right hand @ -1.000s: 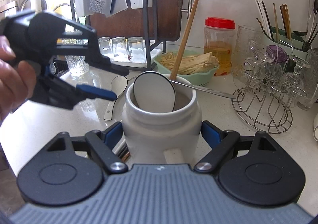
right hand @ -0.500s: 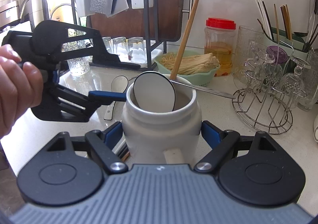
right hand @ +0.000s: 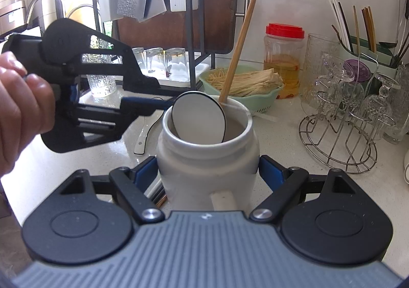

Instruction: Organize utensils

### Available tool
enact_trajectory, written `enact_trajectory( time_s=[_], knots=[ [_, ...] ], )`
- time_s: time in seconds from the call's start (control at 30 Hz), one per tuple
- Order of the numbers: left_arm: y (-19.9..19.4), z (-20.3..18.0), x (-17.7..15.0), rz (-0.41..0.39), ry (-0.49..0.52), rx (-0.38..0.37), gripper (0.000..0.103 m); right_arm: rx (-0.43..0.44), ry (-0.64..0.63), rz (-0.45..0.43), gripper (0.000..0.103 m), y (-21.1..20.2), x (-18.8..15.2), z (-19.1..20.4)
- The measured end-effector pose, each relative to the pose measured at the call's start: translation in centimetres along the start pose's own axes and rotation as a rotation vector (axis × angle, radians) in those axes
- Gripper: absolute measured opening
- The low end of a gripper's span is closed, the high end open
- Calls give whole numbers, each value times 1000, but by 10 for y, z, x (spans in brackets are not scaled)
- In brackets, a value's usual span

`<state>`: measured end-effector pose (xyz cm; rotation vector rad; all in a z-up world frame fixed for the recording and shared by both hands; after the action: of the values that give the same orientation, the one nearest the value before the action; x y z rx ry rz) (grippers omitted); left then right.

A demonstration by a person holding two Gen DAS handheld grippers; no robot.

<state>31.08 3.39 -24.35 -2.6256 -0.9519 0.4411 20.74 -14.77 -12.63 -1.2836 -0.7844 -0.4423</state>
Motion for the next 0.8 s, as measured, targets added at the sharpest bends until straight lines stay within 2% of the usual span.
enact_trajectory(
  time_s=[0.27,0.8],
  knots=[
    [-19,-27,1,-53,84,27,4,1,-1,-3,88,0,0,0],
    [-45,-98,-11,-157,361,95,1,3,-3,-12,88,-1,-2,0]
  ],
)
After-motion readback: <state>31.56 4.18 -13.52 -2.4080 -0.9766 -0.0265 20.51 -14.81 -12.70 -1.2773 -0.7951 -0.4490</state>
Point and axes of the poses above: each gripper's, at about its wrist camera, not at the fingertips, and y roughly the way its jaws point, z to its left, x to its top, the point moved 3 cm from there along y, roughly the way its jaws point, and after that the axes turned 3 degrees about x, right-handed, at the moved point
